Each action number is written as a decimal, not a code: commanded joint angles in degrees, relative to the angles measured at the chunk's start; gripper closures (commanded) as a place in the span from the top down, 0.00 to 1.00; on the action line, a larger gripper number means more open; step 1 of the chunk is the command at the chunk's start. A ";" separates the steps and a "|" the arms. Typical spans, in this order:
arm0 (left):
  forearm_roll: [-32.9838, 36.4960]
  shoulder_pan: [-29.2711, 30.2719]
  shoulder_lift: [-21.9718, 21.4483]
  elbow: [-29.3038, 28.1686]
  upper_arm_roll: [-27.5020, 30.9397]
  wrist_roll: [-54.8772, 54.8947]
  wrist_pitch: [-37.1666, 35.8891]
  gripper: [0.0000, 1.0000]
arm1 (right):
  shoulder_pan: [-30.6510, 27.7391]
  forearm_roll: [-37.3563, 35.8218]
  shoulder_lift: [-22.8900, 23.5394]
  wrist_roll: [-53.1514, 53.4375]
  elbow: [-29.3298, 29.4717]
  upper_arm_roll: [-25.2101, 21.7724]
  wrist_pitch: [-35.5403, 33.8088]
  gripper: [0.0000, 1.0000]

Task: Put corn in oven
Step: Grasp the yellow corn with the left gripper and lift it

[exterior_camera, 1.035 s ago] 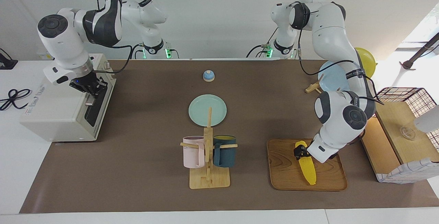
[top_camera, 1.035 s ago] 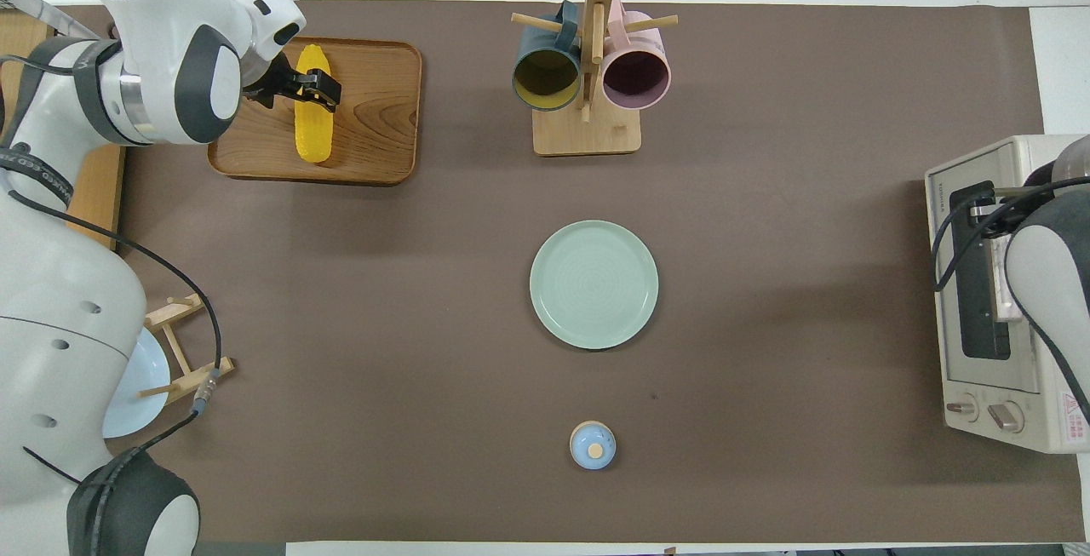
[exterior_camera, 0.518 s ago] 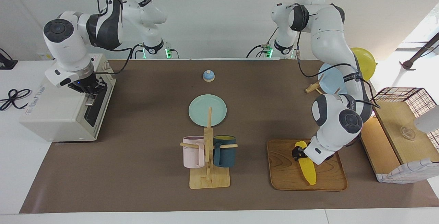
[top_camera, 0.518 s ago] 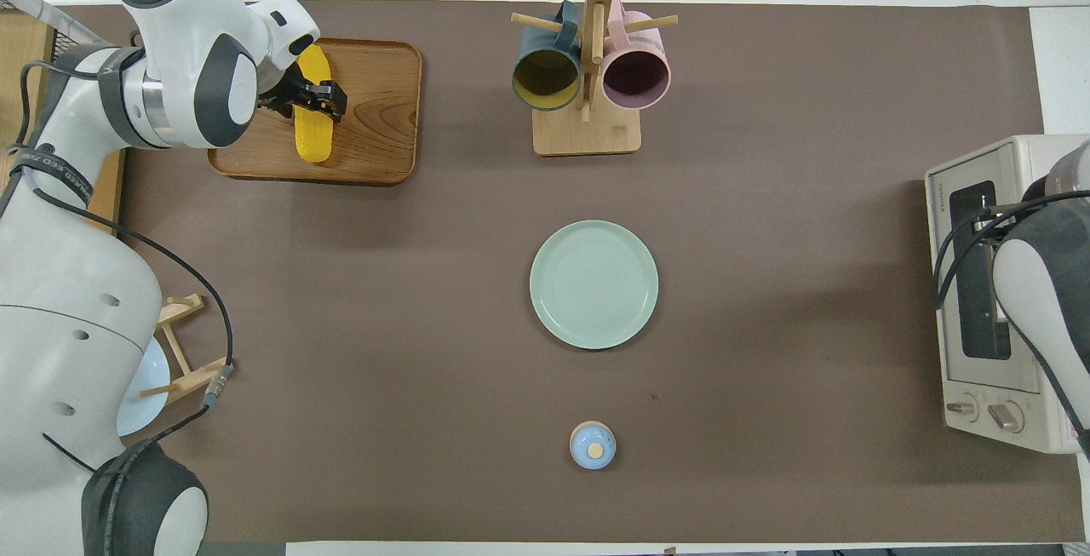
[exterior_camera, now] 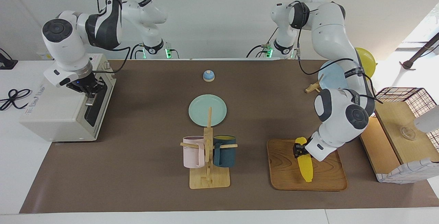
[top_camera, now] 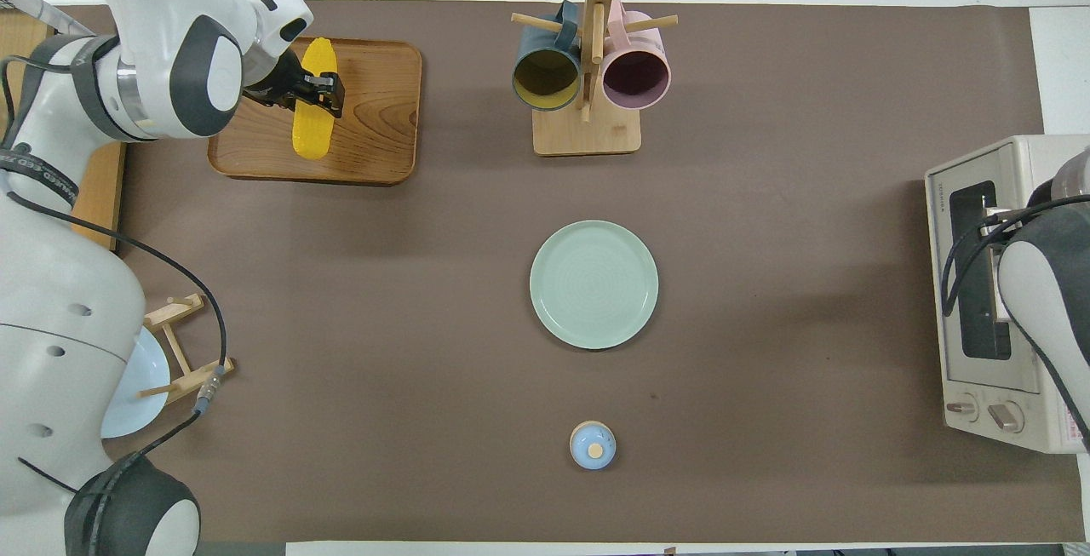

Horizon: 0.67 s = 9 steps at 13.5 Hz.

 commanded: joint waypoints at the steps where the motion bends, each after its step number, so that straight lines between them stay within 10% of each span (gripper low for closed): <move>1: -3.19 -0.99 -6.58 -1.17 0.58 -7.05 -4.10 0.00 | -1.38 -0.45 -1.27 -1.51 -3.34 0.66 2.29 0.00; 9: -4.00 -14.23 -26.62 -22.77 0.49 -23.15 -6.05 0.00 | 2.66 6.49 -0.13 -0.46 -7.39 0.75 9.23 0.00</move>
